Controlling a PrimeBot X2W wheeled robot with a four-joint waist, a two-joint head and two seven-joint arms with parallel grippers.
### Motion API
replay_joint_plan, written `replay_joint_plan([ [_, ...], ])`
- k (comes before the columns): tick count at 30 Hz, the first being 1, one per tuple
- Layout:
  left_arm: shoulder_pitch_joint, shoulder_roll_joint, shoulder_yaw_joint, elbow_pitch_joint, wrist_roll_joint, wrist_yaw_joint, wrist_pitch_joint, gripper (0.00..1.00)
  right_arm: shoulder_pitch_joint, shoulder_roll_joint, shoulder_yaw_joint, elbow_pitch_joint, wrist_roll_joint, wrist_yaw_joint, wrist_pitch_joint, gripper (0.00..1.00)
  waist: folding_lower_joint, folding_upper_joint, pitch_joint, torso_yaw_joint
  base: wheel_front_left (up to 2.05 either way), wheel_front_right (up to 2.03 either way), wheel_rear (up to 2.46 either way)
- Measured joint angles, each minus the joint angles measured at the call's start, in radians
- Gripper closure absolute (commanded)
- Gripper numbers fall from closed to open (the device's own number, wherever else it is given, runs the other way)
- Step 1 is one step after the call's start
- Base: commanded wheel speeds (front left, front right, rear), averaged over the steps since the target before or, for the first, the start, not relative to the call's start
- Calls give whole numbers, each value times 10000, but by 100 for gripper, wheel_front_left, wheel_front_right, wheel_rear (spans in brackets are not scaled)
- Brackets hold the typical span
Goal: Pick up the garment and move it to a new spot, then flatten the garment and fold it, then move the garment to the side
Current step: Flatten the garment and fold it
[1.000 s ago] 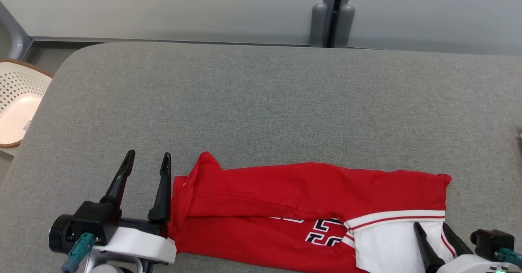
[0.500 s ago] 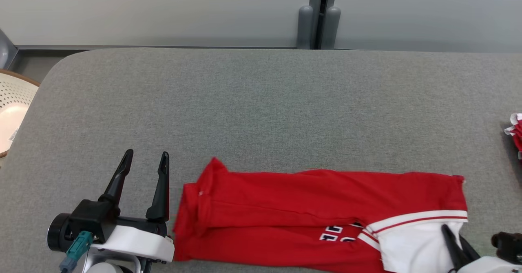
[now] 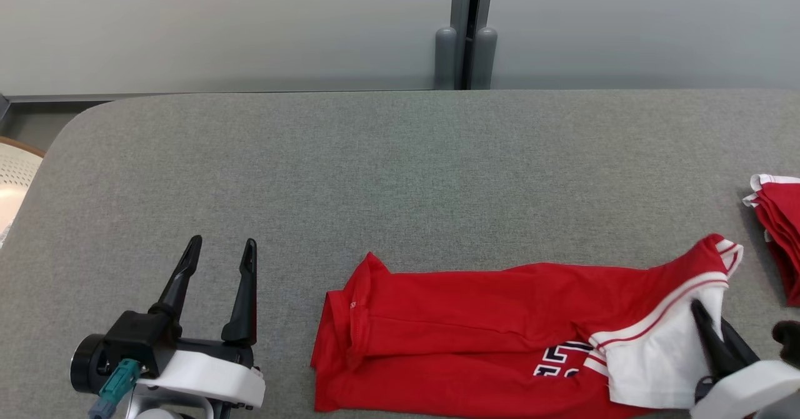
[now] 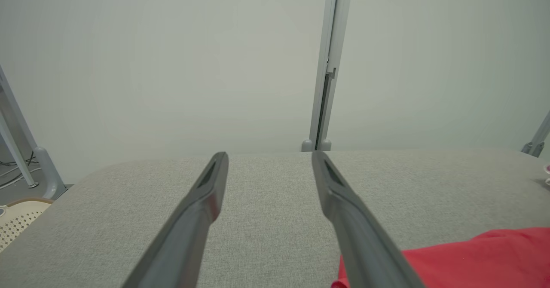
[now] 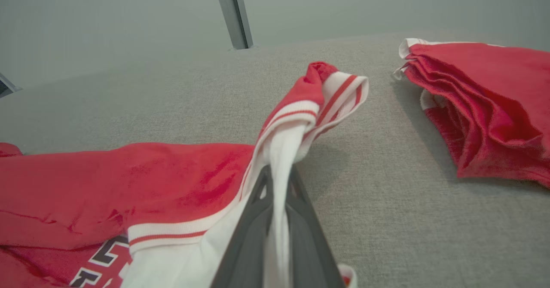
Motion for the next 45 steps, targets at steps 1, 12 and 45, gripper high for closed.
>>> replay_joint_plan([
  [1,1,12,6,-21,-2,13,4,0,-41,84,104,-405,-98,0,178,100,1,0,-22,-8,0,0,0],
  [12,-20,15,-104,-134,-31,67,94,0,-1162,2148,3292,-2654,-510,-6,2104,100,0,0,-73,258,0,0,0],
  [45,-126,199,-54,15,100,318,-63,0,-2100,1992,1998,-1827,-1235,-8,-1578,0,0,0,-76,220,0,0,0],
])
